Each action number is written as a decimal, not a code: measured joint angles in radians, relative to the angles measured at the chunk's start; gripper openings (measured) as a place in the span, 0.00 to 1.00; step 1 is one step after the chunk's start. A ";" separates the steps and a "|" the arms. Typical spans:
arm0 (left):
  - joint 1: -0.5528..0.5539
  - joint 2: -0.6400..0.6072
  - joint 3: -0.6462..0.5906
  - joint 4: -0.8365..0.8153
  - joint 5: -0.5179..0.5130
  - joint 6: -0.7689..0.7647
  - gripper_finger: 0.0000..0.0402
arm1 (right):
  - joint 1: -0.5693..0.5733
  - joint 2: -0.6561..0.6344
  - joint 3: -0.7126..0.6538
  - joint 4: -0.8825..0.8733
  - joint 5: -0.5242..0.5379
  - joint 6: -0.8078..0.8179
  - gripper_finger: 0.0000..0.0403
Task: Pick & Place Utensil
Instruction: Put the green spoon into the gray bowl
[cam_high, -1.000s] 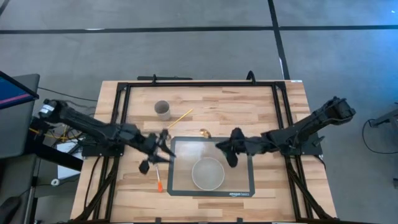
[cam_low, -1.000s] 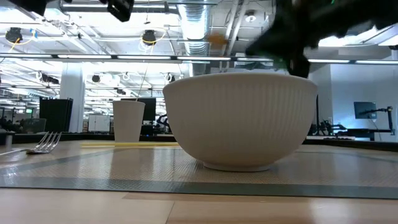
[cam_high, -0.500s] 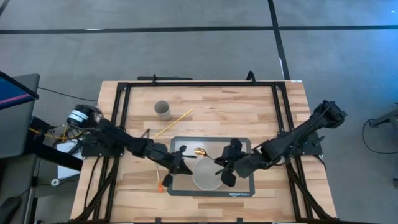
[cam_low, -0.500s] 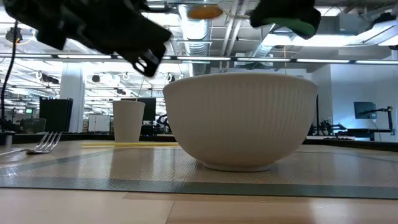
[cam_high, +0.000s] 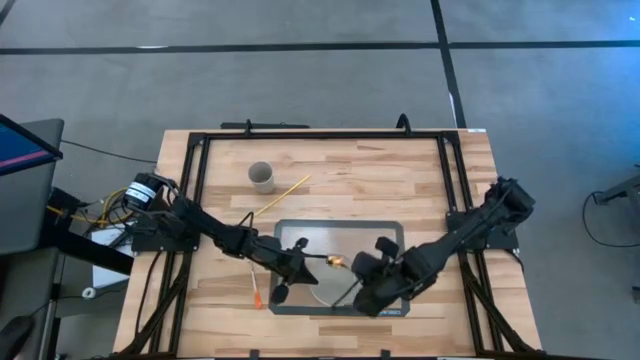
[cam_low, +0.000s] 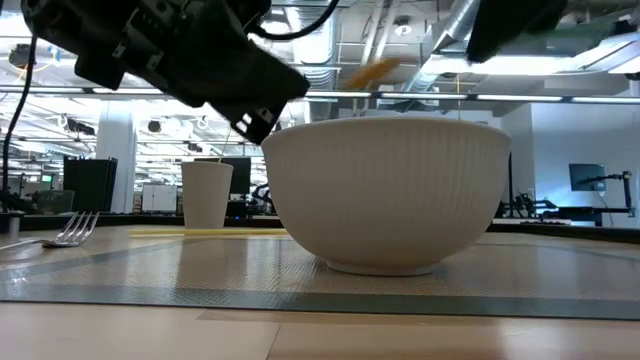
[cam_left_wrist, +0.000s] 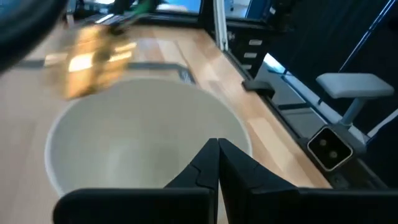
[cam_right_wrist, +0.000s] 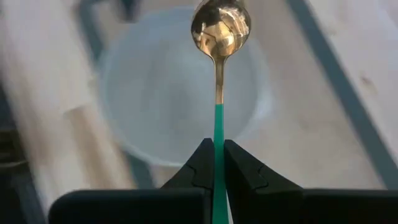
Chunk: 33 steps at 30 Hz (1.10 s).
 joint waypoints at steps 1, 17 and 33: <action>0.000 0.000 -0.003 -0.007 0.000 -0.006 0.01 | 0.010 0.012 0.020 0.001 -0.004 -0.008 0.03; 0.019 0.008 -0.004 -0.086 -0.073 -0.004 0.01 | 0.045 0.125 0.081 -0.122 -0.001 -0.105 0.04; 0.018 0.008 -0.004 -0.101 -0.098 -0.017 0.01 | -0.010 0.123 0.060 0.030 -0.174 -0.098 0.05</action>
